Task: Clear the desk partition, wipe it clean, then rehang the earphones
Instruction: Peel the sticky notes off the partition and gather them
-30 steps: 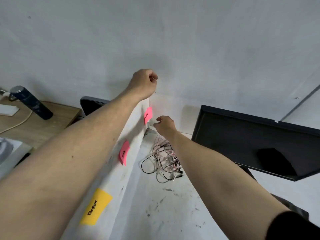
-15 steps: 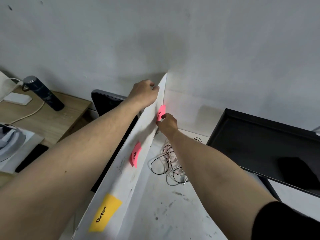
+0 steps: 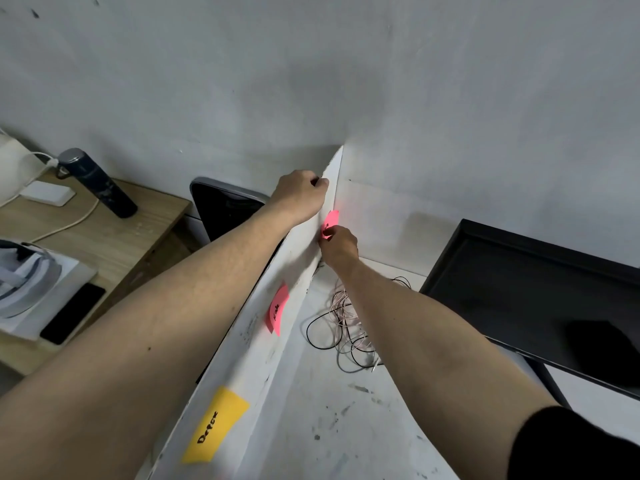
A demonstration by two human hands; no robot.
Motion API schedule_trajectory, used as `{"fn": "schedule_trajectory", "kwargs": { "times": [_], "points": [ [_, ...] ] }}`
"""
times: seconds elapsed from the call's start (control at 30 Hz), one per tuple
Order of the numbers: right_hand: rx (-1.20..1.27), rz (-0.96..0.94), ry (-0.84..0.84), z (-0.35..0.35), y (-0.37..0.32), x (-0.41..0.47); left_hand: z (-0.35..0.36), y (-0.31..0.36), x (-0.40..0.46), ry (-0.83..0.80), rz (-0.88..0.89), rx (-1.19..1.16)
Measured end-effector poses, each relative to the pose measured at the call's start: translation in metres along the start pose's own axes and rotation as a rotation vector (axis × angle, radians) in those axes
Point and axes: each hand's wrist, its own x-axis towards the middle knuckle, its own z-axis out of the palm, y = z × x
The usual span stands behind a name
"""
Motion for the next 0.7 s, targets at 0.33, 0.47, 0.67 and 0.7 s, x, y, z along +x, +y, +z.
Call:
{"fn": "schedule_trajectory", "kwargs": {
  "times": [0.33, 0.47, 0.67, 0.7],
  "points": [
    [-0.034, 0.001, 0.016, 0.0044, -0.0019, 0.0031, 0.0019, -0.0004, -0.0006, 0.018, -0.033, -0.038],
    [-0.008, -0.002, 0.037, 0.0057, -0.0002, 0.0009, 0.0031, -0.0026, 0.0007, 0.021, -0.03, -0.05],
    [0.077, 0.025, 0.056, 0.0081, 0.0011, 0.0048, 0.0049, -0.0058, 0.0037, 0.027, -0.02, -0.043],
    [0.102, 0.045, 0.067, 0.007, 0.0011, 0.0044, 0.0049, -0.0058, 0.0043, 0.03, -0.019, -0.039]
  ]
}}
